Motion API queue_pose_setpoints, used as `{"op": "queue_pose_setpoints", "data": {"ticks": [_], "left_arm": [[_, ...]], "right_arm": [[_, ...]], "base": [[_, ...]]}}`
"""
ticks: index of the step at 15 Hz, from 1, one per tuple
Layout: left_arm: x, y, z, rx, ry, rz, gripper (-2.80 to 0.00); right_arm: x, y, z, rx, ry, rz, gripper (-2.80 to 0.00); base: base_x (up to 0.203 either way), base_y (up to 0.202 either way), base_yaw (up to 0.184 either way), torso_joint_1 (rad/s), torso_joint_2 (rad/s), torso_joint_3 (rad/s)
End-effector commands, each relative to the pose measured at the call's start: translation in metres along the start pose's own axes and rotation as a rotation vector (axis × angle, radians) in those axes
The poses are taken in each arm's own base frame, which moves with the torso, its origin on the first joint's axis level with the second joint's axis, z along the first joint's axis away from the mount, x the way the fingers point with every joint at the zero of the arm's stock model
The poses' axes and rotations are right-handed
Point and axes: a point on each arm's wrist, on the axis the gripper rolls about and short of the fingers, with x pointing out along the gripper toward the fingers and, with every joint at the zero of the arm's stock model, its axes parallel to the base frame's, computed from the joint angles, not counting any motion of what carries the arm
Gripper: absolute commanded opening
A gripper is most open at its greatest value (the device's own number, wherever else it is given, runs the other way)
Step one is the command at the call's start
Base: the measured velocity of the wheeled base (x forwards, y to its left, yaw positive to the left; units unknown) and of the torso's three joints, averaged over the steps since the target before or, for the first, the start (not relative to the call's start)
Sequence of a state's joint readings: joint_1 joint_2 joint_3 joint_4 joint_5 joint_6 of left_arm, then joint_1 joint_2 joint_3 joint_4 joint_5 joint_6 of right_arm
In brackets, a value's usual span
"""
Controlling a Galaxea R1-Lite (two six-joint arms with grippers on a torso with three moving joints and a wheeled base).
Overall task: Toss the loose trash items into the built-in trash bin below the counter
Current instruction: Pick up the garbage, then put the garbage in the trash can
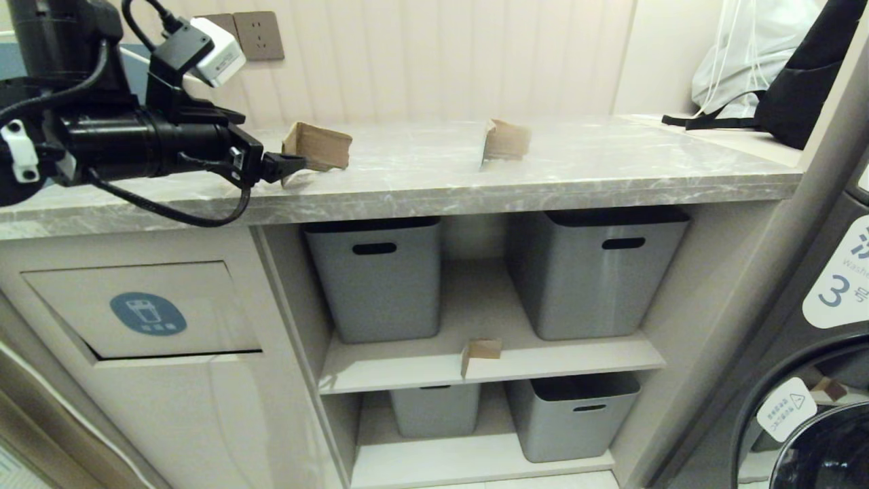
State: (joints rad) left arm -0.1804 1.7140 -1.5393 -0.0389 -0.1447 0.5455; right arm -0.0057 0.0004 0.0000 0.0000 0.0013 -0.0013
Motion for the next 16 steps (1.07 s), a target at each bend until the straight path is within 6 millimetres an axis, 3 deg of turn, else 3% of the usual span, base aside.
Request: {"op": "queue_pose_setpoints", "data": {"ticks": [1, 9, 13, 16], "left_arm": [[0.007, 0.000, -0.001, 0.000, 0.001, -0.003, -2.80], [0.013, 0.001, -0.001, -0.003, -0.002, 0.000, -2.80], [-0.032, 0.012, 0.026, -0.073, -0.089, 0.052, -2.80], [-0.089, 0.014, 0.041, -0.137, -0.157, 0.095, -2.80]], "right_arm": [[0.000, 0.000, 0.000, 0.000, 0.000, 0.000, -2.80], [0.000, 0.000, 0.000, 0.000, 0.000, 0.000, -2.80], [0.000, 0.000, 0.000, 0.000, 0.000, 0.001, -2.80], [0.000, 0.000, 0.000, 0.000, 0.000, 0.000, -2.80]], "base": [[0.000, 0.000, 0.000, 0.000, 0.00, 0.000], [0.000, 0.000, 0.000, 0.000, 0.00, 0.000], [0.000, 0.000, 0.000, 0.000, 0.00, 0.000], [0.000, 0.000, 0.000, 0.000, 0.00, 0.000]]}}
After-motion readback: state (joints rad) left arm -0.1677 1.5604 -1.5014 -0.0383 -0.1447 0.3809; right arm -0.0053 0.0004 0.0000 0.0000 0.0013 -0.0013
